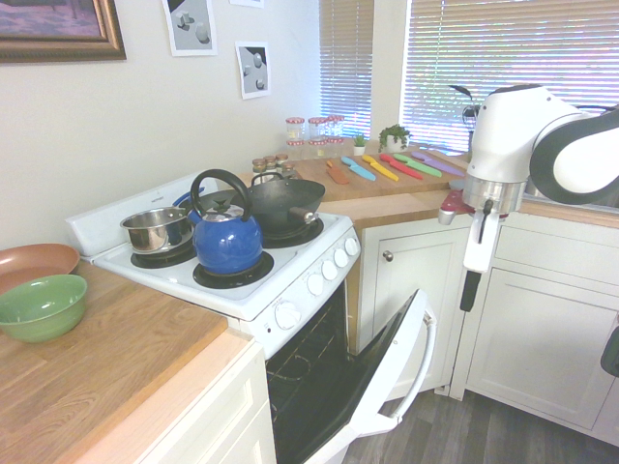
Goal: Close the oven
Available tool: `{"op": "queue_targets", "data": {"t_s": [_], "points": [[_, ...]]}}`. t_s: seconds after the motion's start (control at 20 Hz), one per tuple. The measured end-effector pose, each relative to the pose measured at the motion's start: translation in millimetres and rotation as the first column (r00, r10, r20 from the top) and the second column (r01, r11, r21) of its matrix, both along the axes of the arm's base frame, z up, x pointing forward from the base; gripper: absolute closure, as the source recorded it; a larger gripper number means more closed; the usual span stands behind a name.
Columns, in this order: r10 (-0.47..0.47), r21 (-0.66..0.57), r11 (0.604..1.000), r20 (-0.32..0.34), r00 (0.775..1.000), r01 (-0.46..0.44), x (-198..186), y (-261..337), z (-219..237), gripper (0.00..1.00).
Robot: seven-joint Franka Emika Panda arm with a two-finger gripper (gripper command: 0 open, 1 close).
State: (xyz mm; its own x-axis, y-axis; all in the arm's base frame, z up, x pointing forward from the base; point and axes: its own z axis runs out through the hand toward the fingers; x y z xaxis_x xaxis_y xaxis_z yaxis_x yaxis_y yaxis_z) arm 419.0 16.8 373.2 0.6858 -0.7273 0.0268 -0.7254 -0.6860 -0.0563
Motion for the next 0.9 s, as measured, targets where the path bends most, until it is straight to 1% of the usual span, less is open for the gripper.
{"op": "queue_targets", "data": {"t_s": [0.15, 0.3, 0.4, 0.5, 0.7, 0.9], "points": [[-0.017, -0.009, 1.000, -0.004, 1.000, 0.017, 1.1, -0.9, -1.4, 0.00], [-0.043, -0.017, 0.999, -0.034, 0.998, 0.043, 5.8, -13.5, -10.6, 0.00], [-0.072, -0.013, 0.997, -0.066, 0.995, 0.071, 10.7, -26.9, -25.9, 0.00], [-0.080, -0.009, 0.997, -0.102, 0.992, 0.079, 16.1, -32.2, -51.7, 0.00], [-0.033, -0.010, 0.999, -0.156, 0.987, 0.032, 26.6, -26.3, -124.0, 0.00], [-0.023, -0.008, 1.000, -0.195, 0.981, 0.022, 38.4, -30.2, -180.1, 0.00]]}}
